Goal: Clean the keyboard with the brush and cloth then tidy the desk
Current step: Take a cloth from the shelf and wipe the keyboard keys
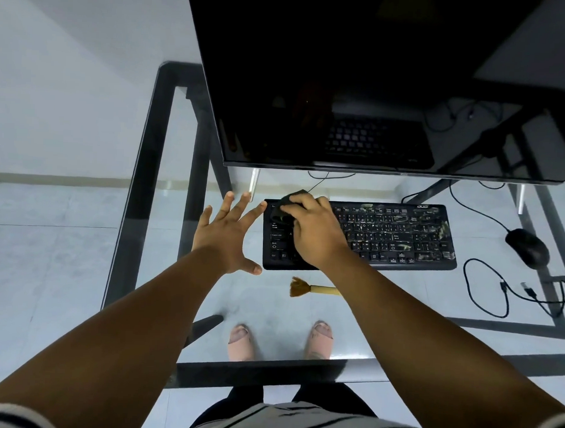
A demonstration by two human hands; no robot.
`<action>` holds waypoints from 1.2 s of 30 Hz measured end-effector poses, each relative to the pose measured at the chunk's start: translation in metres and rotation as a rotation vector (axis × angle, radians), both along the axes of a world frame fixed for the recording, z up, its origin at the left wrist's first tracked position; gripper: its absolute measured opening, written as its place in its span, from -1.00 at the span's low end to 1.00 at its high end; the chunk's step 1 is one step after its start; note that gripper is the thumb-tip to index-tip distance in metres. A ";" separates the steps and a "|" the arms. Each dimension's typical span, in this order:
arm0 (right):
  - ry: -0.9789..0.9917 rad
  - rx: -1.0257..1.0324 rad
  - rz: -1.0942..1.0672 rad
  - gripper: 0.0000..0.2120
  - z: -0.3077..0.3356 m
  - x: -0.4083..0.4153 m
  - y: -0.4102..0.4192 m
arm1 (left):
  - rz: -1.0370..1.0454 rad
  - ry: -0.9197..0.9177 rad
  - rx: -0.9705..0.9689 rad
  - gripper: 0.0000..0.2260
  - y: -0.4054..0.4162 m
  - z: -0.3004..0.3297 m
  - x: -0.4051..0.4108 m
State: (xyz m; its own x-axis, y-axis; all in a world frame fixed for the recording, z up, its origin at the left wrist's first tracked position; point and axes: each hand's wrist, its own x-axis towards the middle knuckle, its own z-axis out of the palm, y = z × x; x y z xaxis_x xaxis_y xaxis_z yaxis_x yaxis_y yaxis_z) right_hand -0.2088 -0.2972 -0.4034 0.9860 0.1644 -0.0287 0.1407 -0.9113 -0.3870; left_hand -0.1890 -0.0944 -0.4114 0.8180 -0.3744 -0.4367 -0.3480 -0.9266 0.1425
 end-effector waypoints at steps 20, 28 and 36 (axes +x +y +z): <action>0.142 -0.077 -0.466 -0.61 0.006 0.006 -0.046 | -0.007 0.013 -0.033 0.18 -0.002 0.002 0.000; 0.118 -0.027 -0.157 -0.52 0.011 0.005 -0.040 | 0.075 -0.037 -0.164 0.15 -0.038 0.016 -0.007; 0.065 -0.063 -0.622 -0.55 0.005 -0.007 -0.113 | -0.056 -0.056 -0.137 0.17 -0.082 0.014 -0.011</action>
State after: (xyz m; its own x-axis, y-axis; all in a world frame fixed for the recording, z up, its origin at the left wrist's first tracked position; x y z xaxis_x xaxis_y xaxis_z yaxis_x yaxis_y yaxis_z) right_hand -0.2153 -0.4107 -0.3982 0.8927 -0.4430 -0.0824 -0.4446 -0.8365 -0.3203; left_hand -0.1995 -0.1760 -0.3976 0.8159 -0.4730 -0.3326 -0.4094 -0.8787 0.2454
